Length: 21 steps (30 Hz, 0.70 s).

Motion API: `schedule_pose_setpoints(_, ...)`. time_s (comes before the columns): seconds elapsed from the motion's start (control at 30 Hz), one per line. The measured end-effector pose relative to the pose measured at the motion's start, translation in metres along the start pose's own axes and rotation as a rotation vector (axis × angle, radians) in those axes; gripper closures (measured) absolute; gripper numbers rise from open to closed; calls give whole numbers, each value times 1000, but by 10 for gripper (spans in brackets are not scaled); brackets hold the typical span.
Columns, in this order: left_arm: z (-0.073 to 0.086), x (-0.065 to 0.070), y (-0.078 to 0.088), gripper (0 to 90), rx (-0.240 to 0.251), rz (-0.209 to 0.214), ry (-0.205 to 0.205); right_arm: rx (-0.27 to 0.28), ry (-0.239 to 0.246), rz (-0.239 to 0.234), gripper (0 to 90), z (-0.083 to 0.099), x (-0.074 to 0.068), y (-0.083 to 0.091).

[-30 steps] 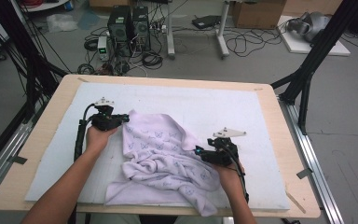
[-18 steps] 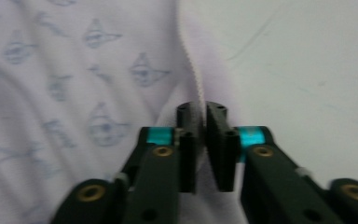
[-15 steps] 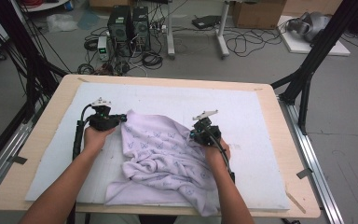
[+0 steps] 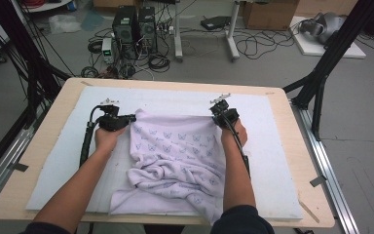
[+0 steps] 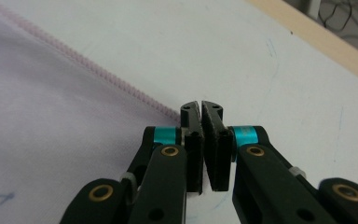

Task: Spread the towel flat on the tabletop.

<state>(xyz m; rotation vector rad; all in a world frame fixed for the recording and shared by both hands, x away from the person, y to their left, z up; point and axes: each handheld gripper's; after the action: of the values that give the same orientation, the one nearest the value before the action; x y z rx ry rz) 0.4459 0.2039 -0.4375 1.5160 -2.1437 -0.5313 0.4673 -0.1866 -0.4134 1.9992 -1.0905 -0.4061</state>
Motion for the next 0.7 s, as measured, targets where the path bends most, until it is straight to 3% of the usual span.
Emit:
schedule_pose_setpoints(0.07,-6,1,-6,864,-1,-9,-21,2,3,9,876,-2,2,-3)
schedule_pose_setpoints(0.1,-9,1,-9,863,-1,-19,-42,38,-19,23,876,-8,5,-5)
schedule_pose_setpoints(0.13,-10,0,-11,863,23,-24,-42,38,-19,23,876,-8,5,-5)
schedule_pose_setpoints(0.2,-12,-7,-15,863,44,-23,0,66,-41,31,876,-15,9,-6)
schedule_pose_setpoints(0.27,-17,-12,-18,862,41,-28,-5,98,-46,35,875,-26,12,-7)
schedule_pose_setpoints(0.3,-25,-14,-18,860,77,-34,1,122,-50,43,873,-30,13,-7)
schedule_pose_setpoints(0.33,-25,-14,-18,855,77,-34,1,122,-50,43,873,-30,13,-7)
schedule_pose_setpoints(0.4,-29,-16,-17,836,114,-48,16,160,-70,77,848,-38,13,-6)
schedule_pose_setpoints(0.47,-28,-17,-17,797,101,-44,21,173,-91,70,761,-39,13,-6)
schedule_pose_setpoints(0.53,-24,-18,-19,642,54,-29,17,175,-113,38,670,-38,11,-6)
schedule_pose_setpoints(0.57,-19,-20,-19,543,38,-8,58,181,-113,19,643,-37,10,-5)
schedule_pose_setpoints(0.63,-18,-20,-18,448,27,5,62,194,-107,0,607,-35,7,-1)
schedule_pose_setpoints(0.67,-18,-19,-17,448,12,13,52,194,-107,0,607,-35,7,-1)
schedule_pose_setpoints(0.7,-18,-18,-16,372,-2,23,39,200,-106,-34,581,-31,6,2)
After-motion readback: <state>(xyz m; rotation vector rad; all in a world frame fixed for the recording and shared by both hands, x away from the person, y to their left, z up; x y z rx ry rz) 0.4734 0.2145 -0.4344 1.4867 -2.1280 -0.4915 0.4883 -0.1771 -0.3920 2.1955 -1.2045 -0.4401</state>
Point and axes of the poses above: each handheld gripper's, and its own axes: y roughly backward along the jaws, z roughly out of its underside, x roughly to its right, and after that the axes turned 12 degrees about -z, right-handed
